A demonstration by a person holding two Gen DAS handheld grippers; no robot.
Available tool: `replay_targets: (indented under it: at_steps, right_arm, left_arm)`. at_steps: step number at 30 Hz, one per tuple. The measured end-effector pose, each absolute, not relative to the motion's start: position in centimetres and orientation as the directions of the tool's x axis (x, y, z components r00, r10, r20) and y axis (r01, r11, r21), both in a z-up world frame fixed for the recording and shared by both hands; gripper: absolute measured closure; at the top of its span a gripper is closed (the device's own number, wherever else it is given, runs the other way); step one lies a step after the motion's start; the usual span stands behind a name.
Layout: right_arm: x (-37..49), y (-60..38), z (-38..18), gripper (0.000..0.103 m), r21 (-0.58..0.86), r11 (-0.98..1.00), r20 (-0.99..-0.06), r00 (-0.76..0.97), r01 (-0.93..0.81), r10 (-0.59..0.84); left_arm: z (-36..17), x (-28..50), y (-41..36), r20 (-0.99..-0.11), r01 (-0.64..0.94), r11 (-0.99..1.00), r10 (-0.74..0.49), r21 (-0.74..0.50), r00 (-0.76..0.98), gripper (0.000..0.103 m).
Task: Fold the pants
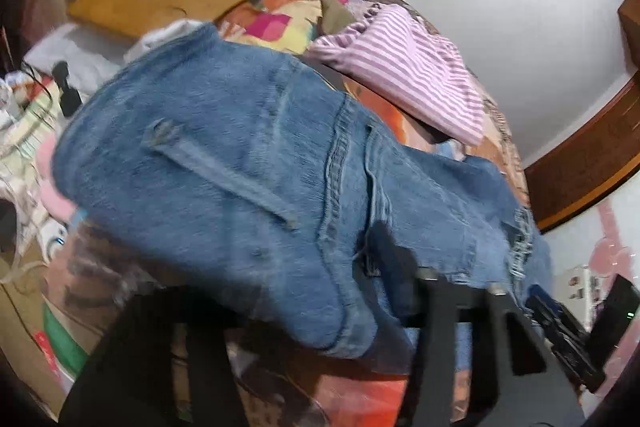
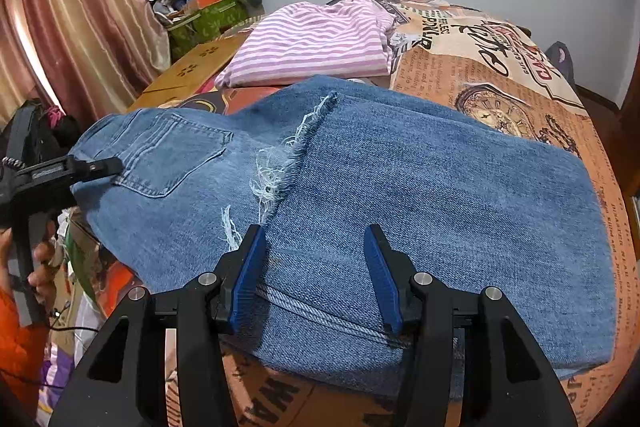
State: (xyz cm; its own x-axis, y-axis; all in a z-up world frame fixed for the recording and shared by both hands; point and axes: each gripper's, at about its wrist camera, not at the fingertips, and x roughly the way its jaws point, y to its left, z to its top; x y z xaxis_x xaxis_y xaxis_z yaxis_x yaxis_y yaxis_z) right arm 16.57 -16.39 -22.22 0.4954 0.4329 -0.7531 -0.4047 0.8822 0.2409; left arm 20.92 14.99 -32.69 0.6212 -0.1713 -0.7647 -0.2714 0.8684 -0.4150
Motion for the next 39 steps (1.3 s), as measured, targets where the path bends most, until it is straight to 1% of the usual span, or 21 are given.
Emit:
replay_targets:
  at_steps: [3,6,8,14,20,26,30,33,36,39]
  right_arm:
    - [16.6,-16.4,-22.2,0.056,0.247,0.881,-0.751,0.496,-0.403,0.437]
    - [16.6,-16.5,-22.1,0.056,0.258,0.878,-0.749,0.491,-0.404,0.445]
    - [16.6,-16.7,-22.0,0.056,0.273,0.875,-0.747,0.485,-0.399,0.454]
    - [16.4,-18.3,-21.1,0.056,0.290,0.882,-0.735,0.504,-0.371,0.453]
    - [15.6,-22.6,-20.0,0.056,0.279,0.913,-0.722,0.562,-0.296,0.403]
    - [14.7,-28.5,-20.3,0.056,0.262,0.952,-0.736,0.606,-0.155,0.301]
    - [14.5,-31.3,-22.0,0.056,0.247,0.966,-0.769,0.591,-0.076,0.244]
    - [14.3,-31.8,-23.8,0.056,0.270,0.960,-0.787,0.557,-0.078,0.267]
    - [14.0,-31.7,-23.9,0.055,0.263,0.961,-0.774,0.578,-0.079,0.259]
    - [13.9,-32.2,-24.0,0.053,0.298,0.951,-0.760,0.580,-0.087,0.291]
  left_arm:
    - [-32.4,21.1,15.0,-0.768,-0.260,0.885,-0.153,-0.386,0.622,0.070]
    - [-31.3,21.2,13.6,-0.774,-0.232,0.930,-0.079,-0.284,0.629,0.075]
    - [-30.2,21.3,12.5,-0.766,-0.214,0.952,-0.033,-0.219,0.641,0.077]
    - [-27.4,21.4,11.3,-0.732,-0.185,0.968,0.002,-0.170,0.682,0.079]
    - [-23.2,21.5,8.8,-0.667,-0.124,0.986,0.016,-0.115,0.745,0.080]
    - [-18.7,22.0,4.5,-0.589,-0.027,0.998,-0.014,-0.061,0.808,0.080]
    - [-16.4,22.1,0.8,-0.546,0.051,0.998,-0.060,-0.032,0.836,0.080]
    - [-15.0,22.3,-2.2,-0.526,0.120,0.992,-0.120,-0.033,0.842,0.081]
    - [-14.1,22.8,-5.0,-0.516,0.167,0.986,-0.152,-0.017,0.843,0.083]
    - [-13.8,23.5,-8.3,-0.519,0.231,0.973,-0.198,-0.002,0.832,0.085]
